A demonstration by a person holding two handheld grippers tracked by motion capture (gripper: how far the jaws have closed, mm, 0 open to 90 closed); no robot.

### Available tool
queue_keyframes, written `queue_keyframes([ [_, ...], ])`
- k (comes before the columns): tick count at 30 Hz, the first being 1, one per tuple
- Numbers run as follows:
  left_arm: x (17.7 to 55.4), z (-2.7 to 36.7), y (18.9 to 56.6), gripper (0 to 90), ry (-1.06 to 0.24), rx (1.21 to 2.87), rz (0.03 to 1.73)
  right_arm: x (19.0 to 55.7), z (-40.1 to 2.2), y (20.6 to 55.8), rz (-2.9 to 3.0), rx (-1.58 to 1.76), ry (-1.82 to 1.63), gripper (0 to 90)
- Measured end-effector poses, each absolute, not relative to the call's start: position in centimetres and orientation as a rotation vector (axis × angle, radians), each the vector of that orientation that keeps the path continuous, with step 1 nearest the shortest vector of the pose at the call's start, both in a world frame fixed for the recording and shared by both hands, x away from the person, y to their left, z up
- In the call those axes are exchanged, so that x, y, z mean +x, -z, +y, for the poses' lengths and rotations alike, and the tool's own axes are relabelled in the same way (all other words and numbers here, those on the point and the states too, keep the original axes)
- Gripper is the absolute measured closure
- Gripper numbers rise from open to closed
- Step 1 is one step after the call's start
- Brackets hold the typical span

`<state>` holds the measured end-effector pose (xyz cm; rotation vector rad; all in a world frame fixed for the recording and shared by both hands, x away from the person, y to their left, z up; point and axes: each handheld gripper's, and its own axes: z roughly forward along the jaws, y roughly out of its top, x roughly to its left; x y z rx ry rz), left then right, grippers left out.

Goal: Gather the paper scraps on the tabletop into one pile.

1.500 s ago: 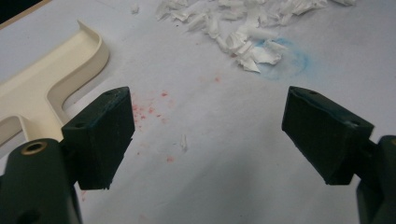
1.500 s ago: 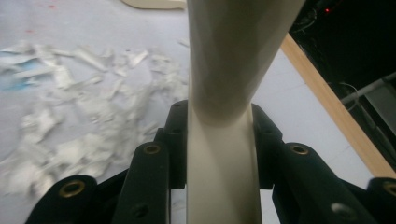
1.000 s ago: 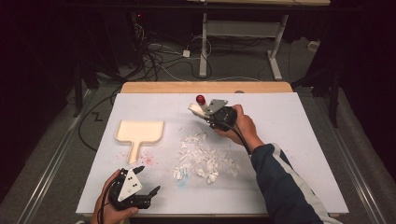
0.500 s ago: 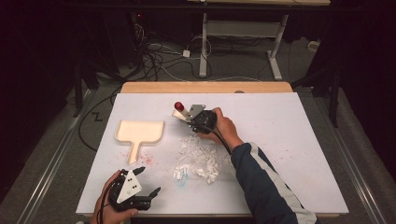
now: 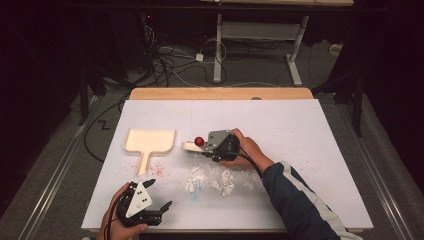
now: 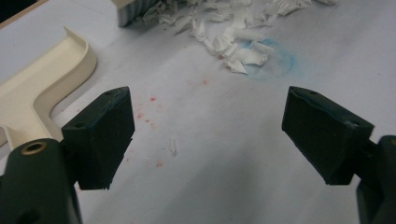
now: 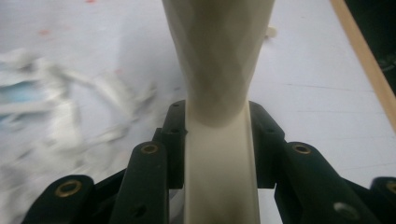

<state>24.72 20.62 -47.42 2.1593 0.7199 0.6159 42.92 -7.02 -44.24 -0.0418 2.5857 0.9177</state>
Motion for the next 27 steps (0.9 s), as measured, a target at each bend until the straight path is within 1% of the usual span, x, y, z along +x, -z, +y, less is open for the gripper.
queue_keyframes([
  [7, 24.7, 20.5, 47.5, 16.2, -0.616, 2.165, 0.724, 39.9, -9.2, 43.6, 2.633, -0.151, -0.962, 66.8],
  [12, 24.7, 20.4, 47.5, 16.2, -0.616, 2.168, 0.726, 38.5, -10.7, 42.7, 2.648, -0.204, -0.981, 67.7],
  [20, 24.7, 20.5, 47.4, 16.2, -0.635, 2.162, 0.721, 38.1, -12.8, 40.6, 2.560, -0.137, -1.051, 67.9],
  [27, 24.7, 20.6, 47.4, 16.2, -0.624, 2.160, 0.733, 38.1, -13.7, 39.4, 2.482, -0.037, -1.051, 67.9],
])
